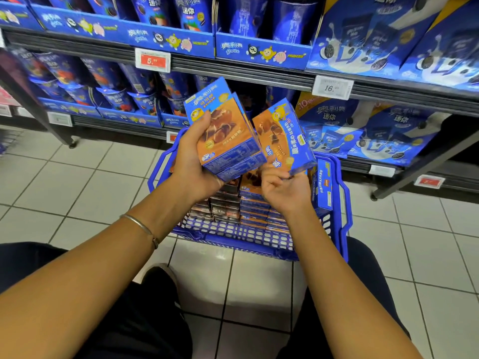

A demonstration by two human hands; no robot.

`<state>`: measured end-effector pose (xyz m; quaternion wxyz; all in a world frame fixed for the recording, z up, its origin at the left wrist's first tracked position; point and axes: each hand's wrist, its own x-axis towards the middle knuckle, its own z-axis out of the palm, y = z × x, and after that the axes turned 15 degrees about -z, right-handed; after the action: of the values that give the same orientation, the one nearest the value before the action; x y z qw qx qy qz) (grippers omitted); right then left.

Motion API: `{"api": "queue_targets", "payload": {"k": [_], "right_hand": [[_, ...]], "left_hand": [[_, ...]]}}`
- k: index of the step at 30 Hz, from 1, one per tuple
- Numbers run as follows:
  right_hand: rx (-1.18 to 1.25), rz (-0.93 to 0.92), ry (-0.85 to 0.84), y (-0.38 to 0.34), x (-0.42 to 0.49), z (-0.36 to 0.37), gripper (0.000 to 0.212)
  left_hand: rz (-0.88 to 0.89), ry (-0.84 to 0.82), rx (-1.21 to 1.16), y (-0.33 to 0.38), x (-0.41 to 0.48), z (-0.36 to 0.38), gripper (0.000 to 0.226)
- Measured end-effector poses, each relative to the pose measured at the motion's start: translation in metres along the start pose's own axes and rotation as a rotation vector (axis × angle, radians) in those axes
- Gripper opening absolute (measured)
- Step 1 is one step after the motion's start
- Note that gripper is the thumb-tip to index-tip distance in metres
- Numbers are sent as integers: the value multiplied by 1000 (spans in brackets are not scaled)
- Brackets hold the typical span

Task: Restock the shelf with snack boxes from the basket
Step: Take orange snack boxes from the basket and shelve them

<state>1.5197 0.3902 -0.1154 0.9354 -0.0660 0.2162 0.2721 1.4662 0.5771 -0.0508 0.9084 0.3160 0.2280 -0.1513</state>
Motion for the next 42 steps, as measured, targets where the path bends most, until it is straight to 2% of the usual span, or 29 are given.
{"api": "queue_targets", "payload": {"k": [4,6,8,11,13,15,17,20,24,27,28,31,35,39,42], "right_hand": [[-88,-23,-60,-5,-6,8,43],[-195,-97,-40,-7,-8,13,48],[-351,-202,-21,-7,-10,21,41],[-634,-391,-54,0,-12,33,32],[-803,-556,-71,8,-13,38,19],[-1022,-692,-82,14,-17,42,10],[-1159,-752,-107,21,-21,43,20],[-1193,-753,-145,30,-26,44,29],[-1168,-725,-170,39,-30,42,25],[-1183,-719,-170,41,-32,44,30],[-1184,-719,-165,41,-32,46,32],[-1214,-738,-152,38,-32,46,32],[-1243,-769,-122,38,-30,39,36],[-1209,-783,-98,39,-30,35,40],[-1269,-793,-99,36,-31,31,40]], "left_hand": [[-16,71,105,-2,0,1,33],[-14,136,196,-4,1,1,30],[17,228,311,-6,4,-2,27],[79,350,461,-14,9,-7,48],[68,363,460,-15,9,-7,55],[37,335,458,-14,8,-2,72],[18,347,466,-13,8,4,99],[40,364,459,-13,9,9,115],[28,427,468,-13,3,13,125],[13,434,472,-12,-2,17,135],[11,424,473,-12,-3,19,134],[29,342,522,-13,-6,25,108],[-1,236,518,-10,-9,27,89],[-7,248,478,-10,-8,30,95],[-71,255,526,-7,-6,29,79]]}}
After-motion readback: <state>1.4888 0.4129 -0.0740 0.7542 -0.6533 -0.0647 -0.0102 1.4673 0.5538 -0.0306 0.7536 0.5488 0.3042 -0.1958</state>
